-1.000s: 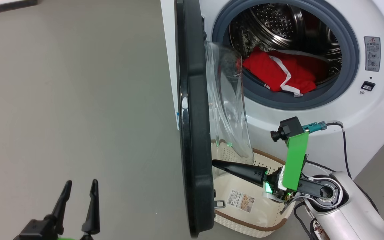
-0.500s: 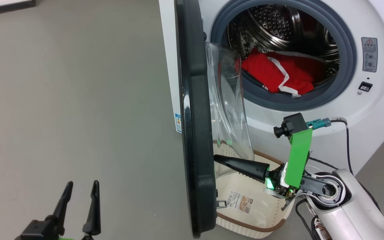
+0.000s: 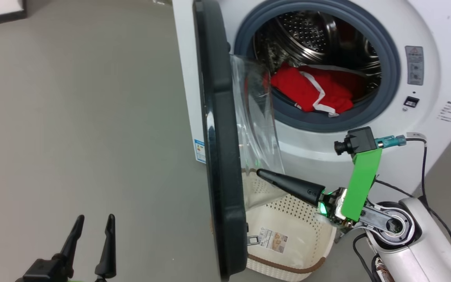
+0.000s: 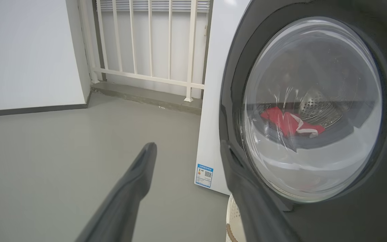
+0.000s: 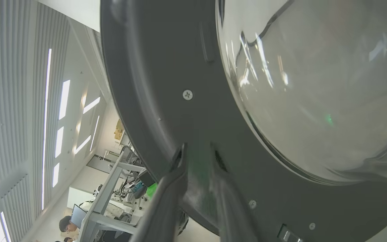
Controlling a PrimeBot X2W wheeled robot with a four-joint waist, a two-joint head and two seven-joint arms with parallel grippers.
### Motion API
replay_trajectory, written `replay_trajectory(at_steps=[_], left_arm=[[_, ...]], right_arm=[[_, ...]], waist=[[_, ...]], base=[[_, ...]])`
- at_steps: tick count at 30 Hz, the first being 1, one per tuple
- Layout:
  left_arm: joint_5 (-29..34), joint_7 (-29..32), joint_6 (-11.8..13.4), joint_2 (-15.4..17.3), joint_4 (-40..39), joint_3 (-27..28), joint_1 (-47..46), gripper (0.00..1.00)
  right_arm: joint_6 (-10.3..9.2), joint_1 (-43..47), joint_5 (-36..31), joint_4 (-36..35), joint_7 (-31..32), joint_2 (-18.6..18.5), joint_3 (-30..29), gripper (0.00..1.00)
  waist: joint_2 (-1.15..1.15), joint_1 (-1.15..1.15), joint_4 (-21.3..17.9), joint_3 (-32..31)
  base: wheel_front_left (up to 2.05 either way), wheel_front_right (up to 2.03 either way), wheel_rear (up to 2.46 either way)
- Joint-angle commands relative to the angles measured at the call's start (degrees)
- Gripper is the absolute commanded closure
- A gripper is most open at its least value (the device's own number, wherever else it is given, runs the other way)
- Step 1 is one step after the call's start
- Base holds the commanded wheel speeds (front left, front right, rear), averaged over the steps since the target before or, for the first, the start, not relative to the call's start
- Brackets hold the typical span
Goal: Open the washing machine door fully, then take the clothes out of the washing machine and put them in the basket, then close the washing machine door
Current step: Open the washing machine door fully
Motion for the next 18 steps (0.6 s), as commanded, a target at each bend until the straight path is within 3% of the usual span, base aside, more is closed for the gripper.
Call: replay_trajectory(at_steps=[1,10,18], left_arm=[[-0.36,-0.40,0.50,0.94,-1.16,1.69,-2.29,0.00],[-0.76,-0.42,0.91,0.75,-1.45,1.55,-2.01,0.00],[-0.84,-0.44,1.12,0.68,-1.85,1.49,-1.84,0.00]], right_arm=[[0.09,-0.51,-0.69,-2.47,-0.86,-0.16,0.25,0.00],[0.09,0.89,-7.01,-8.75,-8.59,-3.04,1.23,0.00],[0.09,2.42,-18.54,-12.17,-23.61,-8.37,3.84,0.00]], waist=[[0.00,0.00,-1.27,-0.09],[0.00,0.00,-4.75,-0.17],[0.00,0.00,-5.81,-0.05]], base=[[0.00,0.00,0.00],[0.00,0.00,0.00],[0.00,0.00,0.00]])
